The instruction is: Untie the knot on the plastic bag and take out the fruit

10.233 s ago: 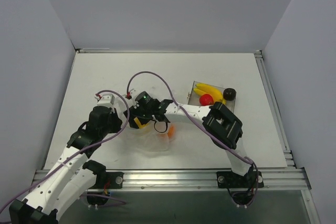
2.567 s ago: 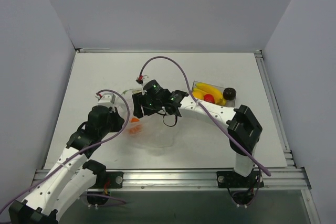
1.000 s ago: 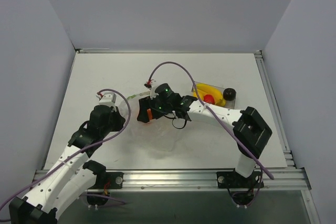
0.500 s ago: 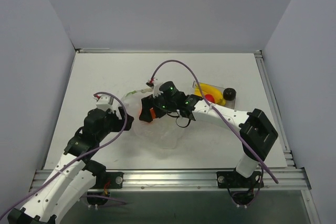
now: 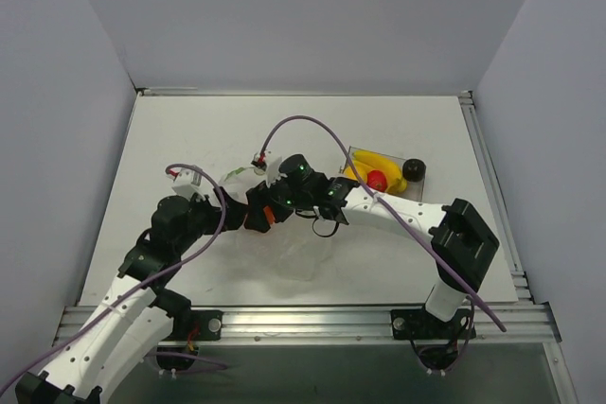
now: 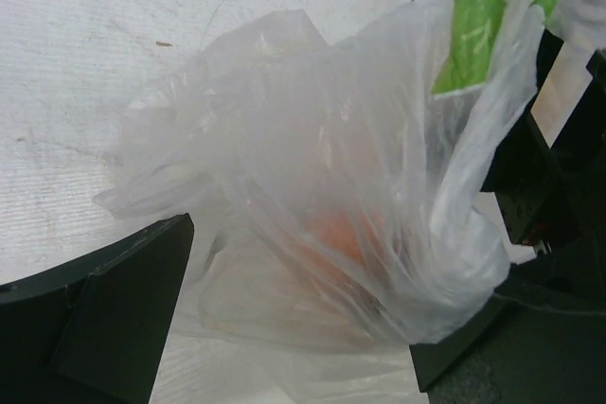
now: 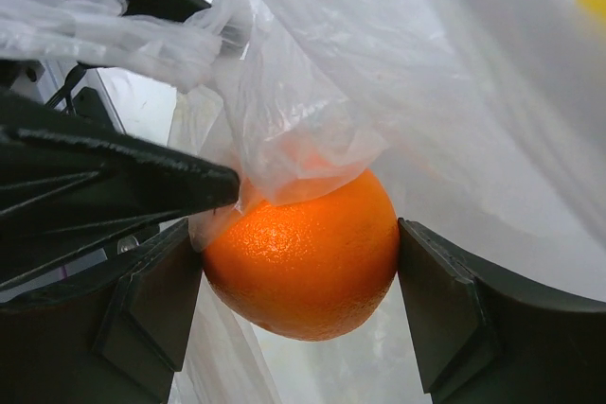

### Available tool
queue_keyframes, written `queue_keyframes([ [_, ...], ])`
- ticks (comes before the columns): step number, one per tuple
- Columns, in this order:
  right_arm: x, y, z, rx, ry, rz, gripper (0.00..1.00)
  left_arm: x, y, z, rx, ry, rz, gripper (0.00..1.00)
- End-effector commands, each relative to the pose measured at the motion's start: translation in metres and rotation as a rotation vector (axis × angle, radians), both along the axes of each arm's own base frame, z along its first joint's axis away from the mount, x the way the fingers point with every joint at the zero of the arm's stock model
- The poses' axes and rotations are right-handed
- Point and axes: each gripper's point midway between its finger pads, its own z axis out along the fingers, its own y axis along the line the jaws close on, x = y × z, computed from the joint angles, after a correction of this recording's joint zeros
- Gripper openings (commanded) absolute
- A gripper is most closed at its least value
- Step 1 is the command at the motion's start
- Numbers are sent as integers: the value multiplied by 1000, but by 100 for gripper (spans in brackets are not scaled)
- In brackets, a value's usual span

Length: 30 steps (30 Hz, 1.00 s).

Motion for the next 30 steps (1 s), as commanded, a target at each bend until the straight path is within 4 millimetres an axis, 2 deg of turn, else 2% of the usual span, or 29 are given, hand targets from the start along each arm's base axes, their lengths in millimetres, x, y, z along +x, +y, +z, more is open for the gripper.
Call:
queue_keyframes([
  [1, -5, 13, 14, 65, -42, 55, 35, 17, 3, 27, -100, -55, 99, 93],
  [5, -7, 16, 18, 82, -50, 65, 34, 19, 5, 17, -103, -16, 131, 79],
  [6, -8, 16, 18, 83, -50, 68, 34, 20, 4, 15, -107, -10, 131, 70],
  [8, -7, 16, 20, 88, -54, 68, 34, 19, 2, 7, -106, 8, 126, 59],
  [10, -8, 16, 22, 89, -58, 69, 34, 20, 2, 5, -104, 9, 129, 26],
  [12, -8, 13, 18, 79, -54, 66, 34, 23, 12, 5, -68, -5, 170, 0],
  [16, -6, -1, 10, 62, -46, 41, 34, 30, 40, 15, 58, -59, 268, 0],
  [18, -1, -11, 7, 55, -40, 16, 34, 32, 61, 11, 166, -48, 341, 0],
  [19, -2, -17, 4, 47, -36, 9, 34, 34, 68, 19, 190, -61, 366, 0],
  [21, 3, -25, 2, 42, -37, -15, 34, 34, 80, 17, 266, -51, 391, 0],
  [25, 4, -36, 7, 53, -40, -36, 34, 34, 85, 22, 320, -63, 389, 0],
  [30, 10, -44, 9, 47, -55, -62, 34, 30, 93, 10, 357, -26, 413, 0],
])
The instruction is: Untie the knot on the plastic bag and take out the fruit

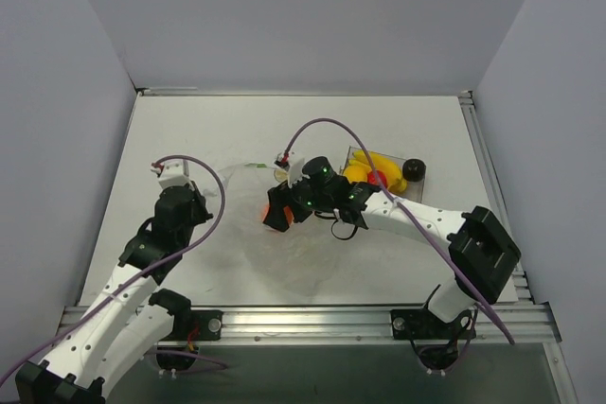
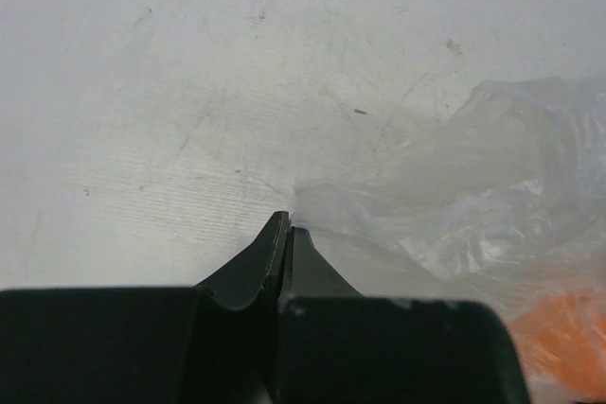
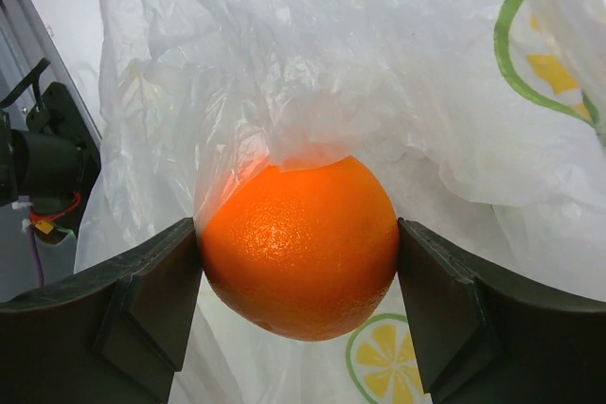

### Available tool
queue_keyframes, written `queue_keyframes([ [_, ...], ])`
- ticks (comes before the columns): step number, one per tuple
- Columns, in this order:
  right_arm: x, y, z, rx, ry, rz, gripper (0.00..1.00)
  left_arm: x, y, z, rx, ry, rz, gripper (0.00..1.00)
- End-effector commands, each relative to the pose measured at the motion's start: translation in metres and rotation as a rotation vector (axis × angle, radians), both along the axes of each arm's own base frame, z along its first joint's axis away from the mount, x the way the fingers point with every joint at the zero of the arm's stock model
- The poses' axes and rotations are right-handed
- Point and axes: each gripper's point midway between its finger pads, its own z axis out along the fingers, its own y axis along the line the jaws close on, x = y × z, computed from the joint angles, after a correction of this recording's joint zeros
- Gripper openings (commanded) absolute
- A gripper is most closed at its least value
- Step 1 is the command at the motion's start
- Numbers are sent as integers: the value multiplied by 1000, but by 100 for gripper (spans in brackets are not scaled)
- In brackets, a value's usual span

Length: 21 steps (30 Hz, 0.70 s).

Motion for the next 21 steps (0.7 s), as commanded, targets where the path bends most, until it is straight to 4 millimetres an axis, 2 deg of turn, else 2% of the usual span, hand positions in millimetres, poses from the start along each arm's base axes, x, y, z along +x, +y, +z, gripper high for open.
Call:
queue_keyframes([
  [1, 8, -6, 21, 44, -56, -19, 34, -1, 26, 9, 88, 0, 98, 0],
  [4, 12, -14, 21, 46, -59, -43, 34, -4, 43, 11, 147, 31, 174, 0],
  [6, 12, -14, 24, 54, -65, -40, 34, -3, 38, 20, 138, 29, 139, 0],
  [7, 12, -13, 25, 59, -65, -36, 34, -2, 31, 24, 117, 20, 103, 5],
  [8, 12, -10, 27, 69, -64, -30, 34, -1, 13, 28, 63, 7, 14, 23],
  [9, 11, -7, 28, 74, -62, -21, 34, -2, 5, 40, 25, -29, -23, 41],
  [10, 15, -3, 27, 70, -61, -20, 34, -2, -3, 47, -10, -47, -64, 69],
  [11, 14, 0, 25, 65, -63, -11, 34, -3, -11, 53, -42, -65, -97, 78],
  [12, 13, 4, 22, 53, -63, -5, 34, -8, -26, 61, -93, -78, -173, 85],
  [14, 16, 12, 18, 31, -75, 10, 34, -13, -38, 73, -140, -97, -237, 96],
  [15, 15, 15, 7, -11, -82, 22, 34, -19, -48, 77, -169, -99, -295, 97],
  [16, 18, 19, 8, -20, -96, 25, 34, -21, -51, 81, -183, -105, -314, 97],
  [18, 19, 21, -7, -62, -95, 34, 34, -27, -58, 86, -218, -112, -350, 97],
  [21, 21, 23, -21, -87, -91, 34, 34, -33, -67, 77, -279, -82, -375, 96],
])
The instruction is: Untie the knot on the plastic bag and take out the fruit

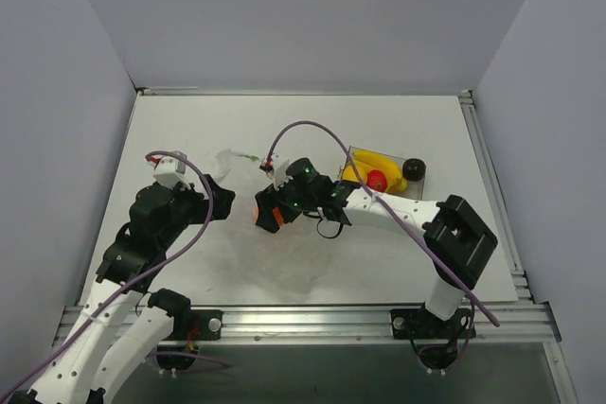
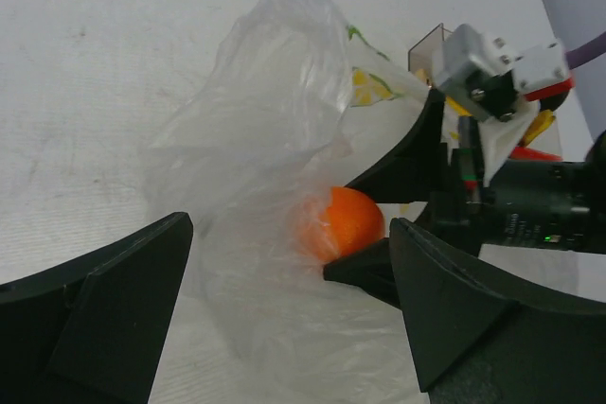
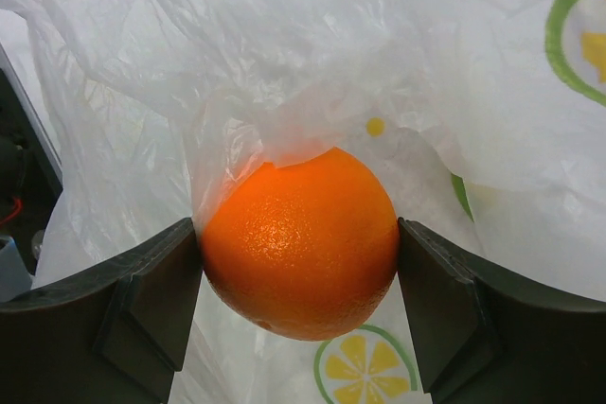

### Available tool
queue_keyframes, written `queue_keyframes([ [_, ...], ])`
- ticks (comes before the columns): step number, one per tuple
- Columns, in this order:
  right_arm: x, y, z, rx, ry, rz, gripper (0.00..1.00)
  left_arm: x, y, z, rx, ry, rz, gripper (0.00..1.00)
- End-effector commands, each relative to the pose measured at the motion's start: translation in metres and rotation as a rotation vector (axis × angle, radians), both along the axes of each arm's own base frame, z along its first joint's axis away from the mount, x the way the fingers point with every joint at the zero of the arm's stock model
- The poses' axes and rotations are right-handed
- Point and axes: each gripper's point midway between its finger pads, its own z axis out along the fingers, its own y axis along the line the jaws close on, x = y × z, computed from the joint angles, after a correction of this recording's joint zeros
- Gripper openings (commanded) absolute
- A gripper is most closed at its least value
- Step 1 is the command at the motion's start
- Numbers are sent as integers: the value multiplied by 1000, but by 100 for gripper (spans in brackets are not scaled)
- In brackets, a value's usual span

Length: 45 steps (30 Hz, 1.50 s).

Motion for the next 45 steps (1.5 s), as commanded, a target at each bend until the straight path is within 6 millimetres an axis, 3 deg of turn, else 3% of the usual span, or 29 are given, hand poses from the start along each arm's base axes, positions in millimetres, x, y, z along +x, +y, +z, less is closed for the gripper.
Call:
queue_keyframes([
  [1, 9, 5, -5, -39, -56, 5, 34, -8, -23, 9, -108, -1, -96, 96],
  [5, 10, 6, -17, -69, -66, 6, 34, -4, -27, -31, -182, 125, -30, 95],
  [8, 9, 6, -25, -82, -64, 5, 36, -2, -34, -76, -189, 245, -4, 97],
  [11, 8, 6, -28, -79, -62, 5, 40, 3, -42, -90, -189, 265, -4, 97],
  [15, 5, 5, -29, -70, -53, 10, 67, 12, -53, -109, -153, 295, 12, 97],
  [19, 4, 4, -29, -65, -42, 10, 78, 16, -70, -118, -140, 301, -3, 97],
  [22, 3, 2, -29, -61, -35, 12, 88, 20, -67, -130, -110, 319, 31, 90],
  [26, -1, -5, -36, -70, -16, 15, 97, 23, -62, -136, -97, 309, 65, 67],
  [27, -2, -5, -37, -71, -14, 16, 98, 24, -61, -136, -97, 300, 67, 51],
  [33, -4, -14, -42, -100, -2, 12, 99, 28, -50, -134, -73, 242, 101, 1],
  [40, -12, -27, -38, -187, -22, 48, 100, 27, -43, -126, -70, 201, 116, 0],
  [45, -17, -32, -48, -247, -21, 81, 100, 29, -41, -117, -47, 171, 105, 0],
])
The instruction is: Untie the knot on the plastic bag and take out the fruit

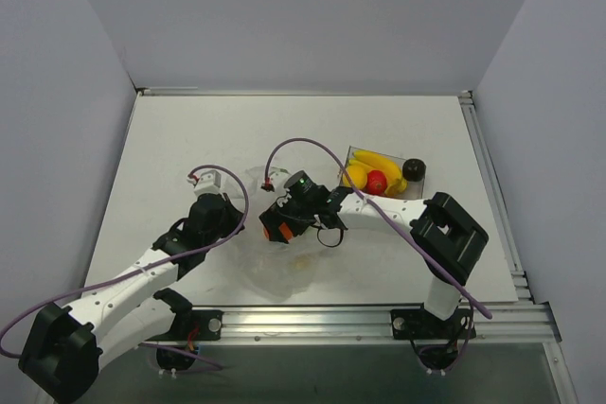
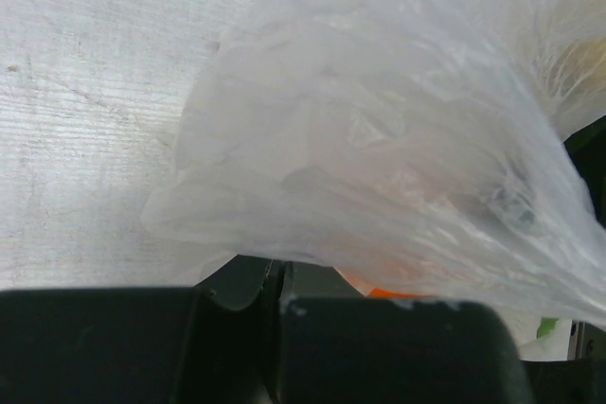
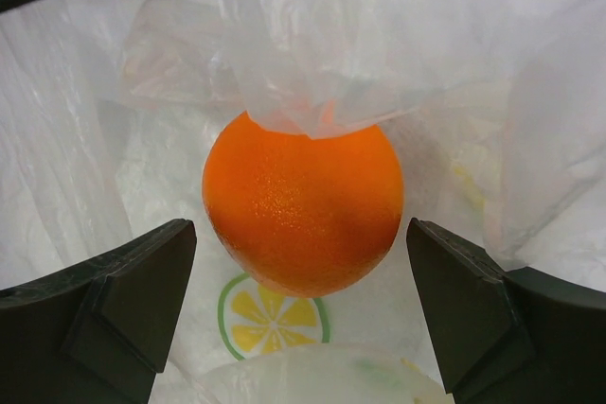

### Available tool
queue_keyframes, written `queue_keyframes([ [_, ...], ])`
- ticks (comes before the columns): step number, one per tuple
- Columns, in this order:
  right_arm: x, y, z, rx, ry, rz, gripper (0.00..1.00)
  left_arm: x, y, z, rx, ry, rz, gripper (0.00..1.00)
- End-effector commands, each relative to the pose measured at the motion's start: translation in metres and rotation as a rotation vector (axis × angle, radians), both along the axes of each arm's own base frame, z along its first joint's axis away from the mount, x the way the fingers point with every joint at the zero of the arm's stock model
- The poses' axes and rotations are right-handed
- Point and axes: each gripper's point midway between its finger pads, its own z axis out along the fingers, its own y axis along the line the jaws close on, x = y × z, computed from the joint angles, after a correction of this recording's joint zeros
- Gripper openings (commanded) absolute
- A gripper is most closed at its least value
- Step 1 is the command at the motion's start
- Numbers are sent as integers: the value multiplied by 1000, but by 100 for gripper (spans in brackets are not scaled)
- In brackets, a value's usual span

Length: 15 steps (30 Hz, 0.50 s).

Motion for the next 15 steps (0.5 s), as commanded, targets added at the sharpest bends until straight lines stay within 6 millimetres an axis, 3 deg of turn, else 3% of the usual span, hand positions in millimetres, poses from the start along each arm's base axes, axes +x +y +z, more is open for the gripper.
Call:
queue_keyframes([
  [1, -1, -1, 11, -31, -31, 34, 100, 12, 0, 23, 0, -86, 8, 0],
  [4, 1, 5, 8, -40, -36, 37, 97, 11, -1, 26, -7, -92, 3, 0],
  [7, 3, 8, 5, -46, -36, 37, 81, 10, -1, 29, -11, -102, -8, 0],
  [8, 3, 8, 5, -46, -36, 35, 68, 9, -1, 31, -11, -107, -7, 0],
  [10, 3, 7, 7, -43, -40, 36, 53, 10, 0, 35, -3, -117, -13, 0],
  [11, 3, 7, 14, -31, -48, 35, 37, 9, 0, 39, -4, -127, -15, 0],
  [15, 2, 6, 34, 8, -74, 26, 17, 11, 4, 51, 24, -157, -17, 0],
])
